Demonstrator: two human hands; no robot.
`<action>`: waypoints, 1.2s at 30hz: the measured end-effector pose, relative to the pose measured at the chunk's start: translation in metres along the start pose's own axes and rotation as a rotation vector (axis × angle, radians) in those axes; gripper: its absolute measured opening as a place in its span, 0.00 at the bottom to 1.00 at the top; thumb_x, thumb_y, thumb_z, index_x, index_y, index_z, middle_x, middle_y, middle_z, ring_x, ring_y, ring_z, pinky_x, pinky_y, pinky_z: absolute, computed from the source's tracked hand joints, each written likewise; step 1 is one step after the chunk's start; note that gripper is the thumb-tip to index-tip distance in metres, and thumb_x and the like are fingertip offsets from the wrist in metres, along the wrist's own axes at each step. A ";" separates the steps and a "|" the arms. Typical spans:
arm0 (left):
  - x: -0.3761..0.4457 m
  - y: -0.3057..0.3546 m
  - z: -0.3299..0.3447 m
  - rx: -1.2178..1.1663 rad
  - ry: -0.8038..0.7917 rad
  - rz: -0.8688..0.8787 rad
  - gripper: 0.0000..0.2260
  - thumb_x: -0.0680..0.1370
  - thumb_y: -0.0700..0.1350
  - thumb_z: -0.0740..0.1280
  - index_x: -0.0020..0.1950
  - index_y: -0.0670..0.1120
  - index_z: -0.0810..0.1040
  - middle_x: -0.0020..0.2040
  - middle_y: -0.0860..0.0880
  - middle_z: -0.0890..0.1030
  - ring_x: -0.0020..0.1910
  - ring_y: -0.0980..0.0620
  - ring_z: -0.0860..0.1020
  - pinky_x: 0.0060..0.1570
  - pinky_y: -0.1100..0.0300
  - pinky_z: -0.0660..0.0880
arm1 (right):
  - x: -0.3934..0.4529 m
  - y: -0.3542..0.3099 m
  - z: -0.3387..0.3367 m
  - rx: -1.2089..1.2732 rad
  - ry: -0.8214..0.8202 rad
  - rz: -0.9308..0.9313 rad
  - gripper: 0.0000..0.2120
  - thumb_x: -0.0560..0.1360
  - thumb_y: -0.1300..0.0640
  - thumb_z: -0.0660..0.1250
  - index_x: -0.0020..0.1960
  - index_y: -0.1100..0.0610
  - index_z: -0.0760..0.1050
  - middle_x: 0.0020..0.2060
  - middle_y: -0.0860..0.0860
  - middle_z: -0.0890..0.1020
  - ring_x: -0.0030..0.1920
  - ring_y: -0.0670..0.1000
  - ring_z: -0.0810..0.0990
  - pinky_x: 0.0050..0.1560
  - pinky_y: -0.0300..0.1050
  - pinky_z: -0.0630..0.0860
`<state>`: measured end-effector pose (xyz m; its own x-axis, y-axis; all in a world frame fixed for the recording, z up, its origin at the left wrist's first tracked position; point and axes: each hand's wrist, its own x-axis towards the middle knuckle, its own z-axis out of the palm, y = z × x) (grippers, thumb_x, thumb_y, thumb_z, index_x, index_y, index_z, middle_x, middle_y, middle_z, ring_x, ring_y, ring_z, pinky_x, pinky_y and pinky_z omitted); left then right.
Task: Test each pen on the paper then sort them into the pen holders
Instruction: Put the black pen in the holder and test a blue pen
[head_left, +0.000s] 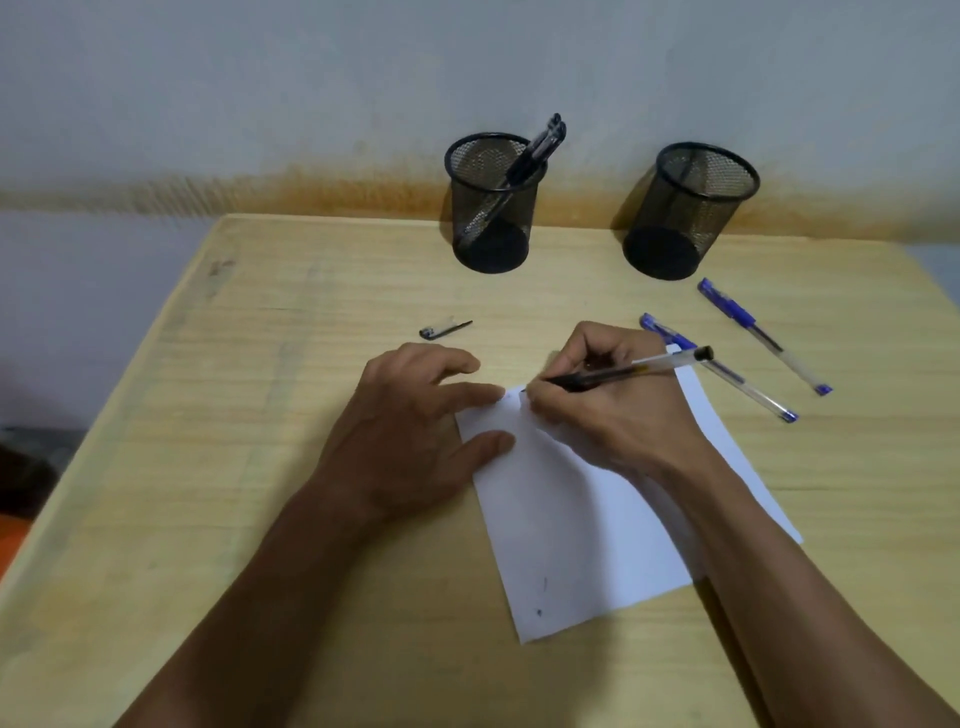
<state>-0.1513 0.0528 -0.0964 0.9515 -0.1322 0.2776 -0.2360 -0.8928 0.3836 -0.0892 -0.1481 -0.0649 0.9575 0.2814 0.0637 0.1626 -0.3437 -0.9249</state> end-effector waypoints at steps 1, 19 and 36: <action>0.000 0.000 0.001 -0.003 0.005 0.009 0.20 0.71 0.65 0.67 0.58 0.56 0.83 0.60 0.51 0.81 0.59 0.50 0.77 0.58 0.50 0.72 | 0.002 0.001 0.001 -0.008 -0.003 -0.002 0.08 0.66 0.67 0.76 0.34 0.60 0.78 0.31 0.55 0.85 0.33 0.58 0.83 0.33 0.53 0.81; -0.001 0.002 -0.001 -0.050 0.044 0.010 0.20 0.72 0.65 0.66 0.58 0.57 0.82 0.61 0.52 0.79 0.63 0.50 0.74 0.64 0.49 0.68 | 0.009 0.011 0.003 -0.012 -0.039 -0.040 0.09 0.67 0.67 0.77 0.33 0.61 0.78 0.30 0.58 0.83 0.30 0.51 0.78 0.30 0.46 0.75; -0.002 0.005 -0.002 -0.065 0.043 -0.002 0.20 0.72 0.64 0.66 0.58 0.56 0.83 0.61 0.52 0.80 0.62 0.49 0.75 0.62 0.44 0.70 | 0.006 0.012 0.004 -0.036 0.018 -0.055 0.09 0.66 0.62 0.76 0.32 0.59 0.77 0.29 0.54 0.81 0.31 0.49 0.77 0.31 0.50 0.75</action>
<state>-0.1546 0.0500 -0.0932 0.9431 -0.1102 0.3138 -0.2474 -0.8630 0.4406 -0.0829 -0.1473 -0.0772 0.9508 0.2851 0.1212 0.2234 -0.3600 -0.9058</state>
